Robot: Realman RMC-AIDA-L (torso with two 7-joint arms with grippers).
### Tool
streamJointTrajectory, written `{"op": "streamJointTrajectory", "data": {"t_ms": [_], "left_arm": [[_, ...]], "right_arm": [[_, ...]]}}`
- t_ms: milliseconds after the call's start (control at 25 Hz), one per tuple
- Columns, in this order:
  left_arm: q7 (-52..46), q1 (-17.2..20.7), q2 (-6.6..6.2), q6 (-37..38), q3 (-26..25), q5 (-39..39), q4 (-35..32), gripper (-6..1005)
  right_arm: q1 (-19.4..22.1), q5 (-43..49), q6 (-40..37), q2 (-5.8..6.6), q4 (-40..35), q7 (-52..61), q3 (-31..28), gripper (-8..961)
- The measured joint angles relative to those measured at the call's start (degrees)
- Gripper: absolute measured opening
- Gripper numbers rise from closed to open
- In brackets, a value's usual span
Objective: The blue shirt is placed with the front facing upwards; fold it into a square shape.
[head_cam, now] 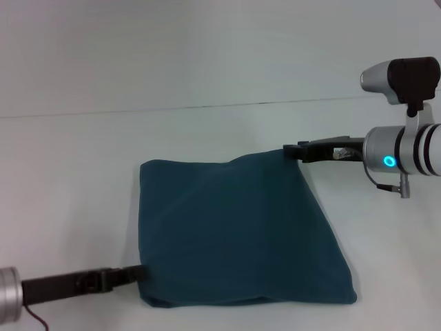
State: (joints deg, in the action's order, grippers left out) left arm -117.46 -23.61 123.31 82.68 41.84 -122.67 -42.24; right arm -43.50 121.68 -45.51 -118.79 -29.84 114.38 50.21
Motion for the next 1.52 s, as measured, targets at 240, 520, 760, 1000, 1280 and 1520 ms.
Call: {"op": "streamJointTrajectory", "data": {"t_ms": [240, 520, 760, 1000, 1280, 1520], "left_arm": [[-0.03, 0.52, -0.86, 0.60, -6.01, -0.65, -0.40, 209], [3.13, -0.33, -1.48, 2.13, -12.73, 3.32, -2.63, 536], [10.71, -3.99, -0.57, 2.03, -12.65, 10.01, -1.49, 703], [15.59, -6.50, 0.34, 1.70, -12.46, 12.23, 0.31, 788], [26.85, -6.72, 0.52, 4.69, -8.14, 12.83, 3.30, 889], [35.53, -5.68, 0.60, 10.40, -6.68, 12.83, 5.50, 889]], "right_arm": [[1.18, -0.11, -0.44, -0.02, -4.26, 0.07, -0.34, 381], [2.65, -1.20, -3.55, 0.45, -8.60, -0.01, -0.54, 639], [7.96, -7.76, -9.39, 1.04, -13.66, -4.69, -0.91, 696], [13.97, -17.10, -17.86, 2.68, -14.47, -13.36, -2.63, 784], [17.40, -17.10, -29.50, 2.55, -14.14, -26.16, -3.26, 889], [16.03, -16.85, -33.69, 2.04, -12.01, -30.12, -2.35, 938]]}}
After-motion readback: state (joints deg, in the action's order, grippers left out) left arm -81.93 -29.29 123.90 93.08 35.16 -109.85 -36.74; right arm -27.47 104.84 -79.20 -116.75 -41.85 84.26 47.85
